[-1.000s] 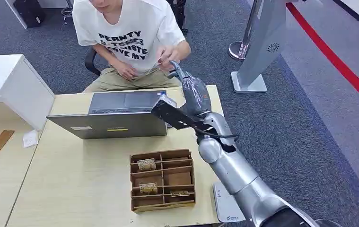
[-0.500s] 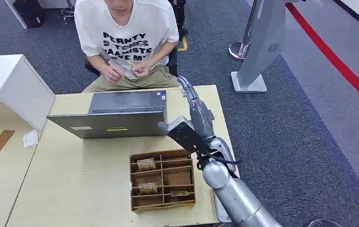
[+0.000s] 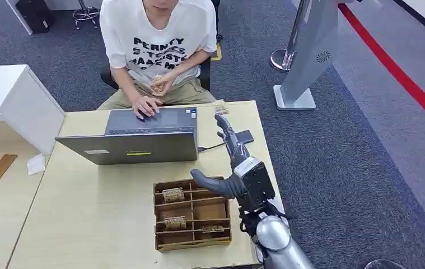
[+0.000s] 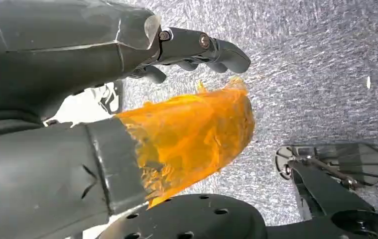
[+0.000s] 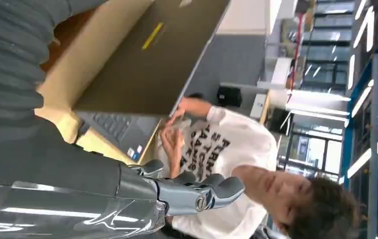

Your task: Pass the card to the sensor for recognition and then transmit it.

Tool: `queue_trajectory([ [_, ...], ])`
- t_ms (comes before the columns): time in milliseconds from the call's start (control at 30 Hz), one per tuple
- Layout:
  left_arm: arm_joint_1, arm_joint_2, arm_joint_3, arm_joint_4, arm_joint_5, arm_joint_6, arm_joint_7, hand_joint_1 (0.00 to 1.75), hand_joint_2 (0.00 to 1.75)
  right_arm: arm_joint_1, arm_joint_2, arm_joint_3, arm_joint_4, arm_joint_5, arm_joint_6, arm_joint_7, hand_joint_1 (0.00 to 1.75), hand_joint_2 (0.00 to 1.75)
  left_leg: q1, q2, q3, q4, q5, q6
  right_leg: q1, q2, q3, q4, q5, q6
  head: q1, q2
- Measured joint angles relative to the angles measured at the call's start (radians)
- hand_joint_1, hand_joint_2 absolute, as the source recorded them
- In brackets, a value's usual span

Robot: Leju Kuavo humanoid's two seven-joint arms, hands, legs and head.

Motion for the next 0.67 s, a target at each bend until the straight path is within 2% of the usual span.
queue_trajectory([
  [400,0.010,0.003,0.025,0.000,0.016,0.002,-0.010,0.00,0.00,0.163,-0.049,-0.017,-0.072,-0.263,0.210,-0.013,0.00,0.00,0.000,0.000,0.000,0.000,0.000,0.000,0.000,0.000,0.000,0.000,0.000,0.000,0.000,0.000],
  [667,0.012,0.005,0.031,0.000,0.017,0.002,-0.015,0.00,0.00,0.228,-0.071,-0.051,-0.084,-0.336,0.333,-0.018,0.00,0.00,0.000,0.000,0.000,0.000,0.000,0.000,0.000,0.000,0.000,0.000,0.000,0.000,0.000,0.000],
])
